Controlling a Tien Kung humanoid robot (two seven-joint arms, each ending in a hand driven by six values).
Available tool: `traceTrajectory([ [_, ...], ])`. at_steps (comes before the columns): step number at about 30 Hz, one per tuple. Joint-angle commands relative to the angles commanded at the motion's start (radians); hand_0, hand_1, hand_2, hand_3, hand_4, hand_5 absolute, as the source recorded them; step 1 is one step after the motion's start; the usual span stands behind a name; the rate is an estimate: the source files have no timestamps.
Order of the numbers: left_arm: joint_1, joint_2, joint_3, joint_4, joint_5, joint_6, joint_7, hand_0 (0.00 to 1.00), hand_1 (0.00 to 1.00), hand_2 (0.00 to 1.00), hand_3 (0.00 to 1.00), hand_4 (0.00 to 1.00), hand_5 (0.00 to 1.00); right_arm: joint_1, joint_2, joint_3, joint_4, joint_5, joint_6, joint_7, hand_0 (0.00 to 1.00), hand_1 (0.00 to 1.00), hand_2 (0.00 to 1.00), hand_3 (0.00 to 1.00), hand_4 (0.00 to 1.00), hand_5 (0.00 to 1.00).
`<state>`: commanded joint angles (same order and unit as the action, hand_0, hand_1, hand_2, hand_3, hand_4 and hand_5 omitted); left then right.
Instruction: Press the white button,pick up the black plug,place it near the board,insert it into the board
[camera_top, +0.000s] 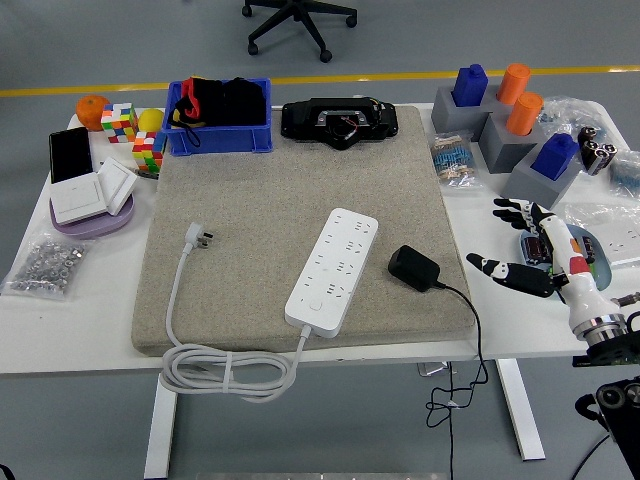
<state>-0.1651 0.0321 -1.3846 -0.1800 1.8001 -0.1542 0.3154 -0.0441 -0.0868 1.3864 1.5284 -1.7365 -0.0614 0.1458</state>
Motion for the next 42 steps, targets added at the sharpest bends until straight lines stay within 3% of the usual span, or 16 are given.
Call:
traceTrajectory([
  [6, -0.007, 0.003, 0.007, 0.000, -0.006, 0.000, -0.003, 0.691, 0.637, 0.613, 0.640, 0.559, 0.200, 0.005, -0.014, -0.081, 0.042, 0.005, 0.049, -0.022, 0.595, 0.612, 0.573, 0.760, 0.998, 0.192],
  [7, -0.008, 0.003, 0.010, 0.000, -0.009, -0.001, -0.003, 0.690, 0.637, 0.613, 0.640, 0.560, 0.199, 0.007, -0.017, -0.094, 0.045, 0.007, 0.054, -0.026, 0.440, 0.369, 0.351, 0.743, 0.840, 0.077],
  [12, -0.008, 0.002, 0.013, 0.000, -0.013, -0.002, -0.002, 0.690, 0.637, 0.613, 0.640, 0.560, 0.199, 0.021, -0.030, -0.162, 0.047, 0.007, 0.073, -0.037, 0.440, 0.369, 0.351, 0.743, 0.840, 0.077],
  [13, -0.008, 0.002, 0.013, 0.000, -0.013, -0.002, -0.002, 0.690, 0.637, 0.613, 0.640, 0.560, 0.199, 0.023, -0.031, -0.170, 0.046, 0.005, 0.074, -0.038, 0.062, 0.050, 0.128, 0.661, 0.303, 0.002],
  [18, -0.006, 0.003, 0.009, 0.000, -0.009, -0.002, -0.001, 0.690, 0.637, 0.613, 0.640, 0.560, 0.199, 0.048, -0.041, -0.230, 0.045, 0.014, 0.091, -0.050, 0.062, 0.050, 0.128, 0.661, 0.303, 0.002],
  [19, -0.005, 0.003, 0.008, 0.000, -0.009, -0.002, -0.001, 0.690, 0.638, 0.612, 0.640, 0.561, 0.199, 0.053, -0.044, -0.245, 0.046, 0.022, 0.097, -0.055, 0.002, 0.002, 0.059, 0.634, 0.440, 0.002],
  [24, -0.006, 0.004, 0.008, 0.000, -0.010, -0.002, 0.000, 0.690, 0.638, 0.612, 0.640, 0.561, 0.199, 0.080, -0.053, -0.306, 0.048, 0.034, 0.139, -0.111, 0.002, 0.002, 0.059, 0.634, 0.440, 0.002],
  [25, -0.007, 0.005, 0.008, 0.000, -0.010, -0.003, 0.000, 0.690, 0.638, 0.613, 0.639, 0.561, 0.199, 0.087, -0.054, -0.320, 0.049, 0.030, 0.150, -0.132, 0.002, 0.002, 0.054, 0.662, 0.367, 0.002],
  [30, -0.007, 0.007, 0.005, 0.000, -0.007, -0.003, 0.002, 0.690, 0.638, 0.613, 0.639, 0.561, 0.199, 0.127, -0.059, -0.385, 0.036, 0.024, 0.192, -0.217, 0.002, 0.002, 0.054, 0.662, 0.367, 0.002],
  [31, -0.006, 0.007, 0.006, 0.000, -0.008, -0.003, 0.002, 0.690, 0.638, 0.613, 0.639, 0.560, 0.198, 0.136, -0.059, -0.394, 0.028, 0.026, 0.195, -0.223, 0.002, 0.002, 0.053, 0.707, 0.269, 0.002],
  [42, -0.005, 0.010, 0.007, 0.000, -0.012, -0.004, 0.003, 0.690, 0.637, 0.612, 0.640, 0.560, 0.199, 0.237, -0.049, -0.517, -0.074, 0.053, 0.179, -0.241, 0.002, 0.002, 0.052, 0.709, 0.255, 0.002],
])
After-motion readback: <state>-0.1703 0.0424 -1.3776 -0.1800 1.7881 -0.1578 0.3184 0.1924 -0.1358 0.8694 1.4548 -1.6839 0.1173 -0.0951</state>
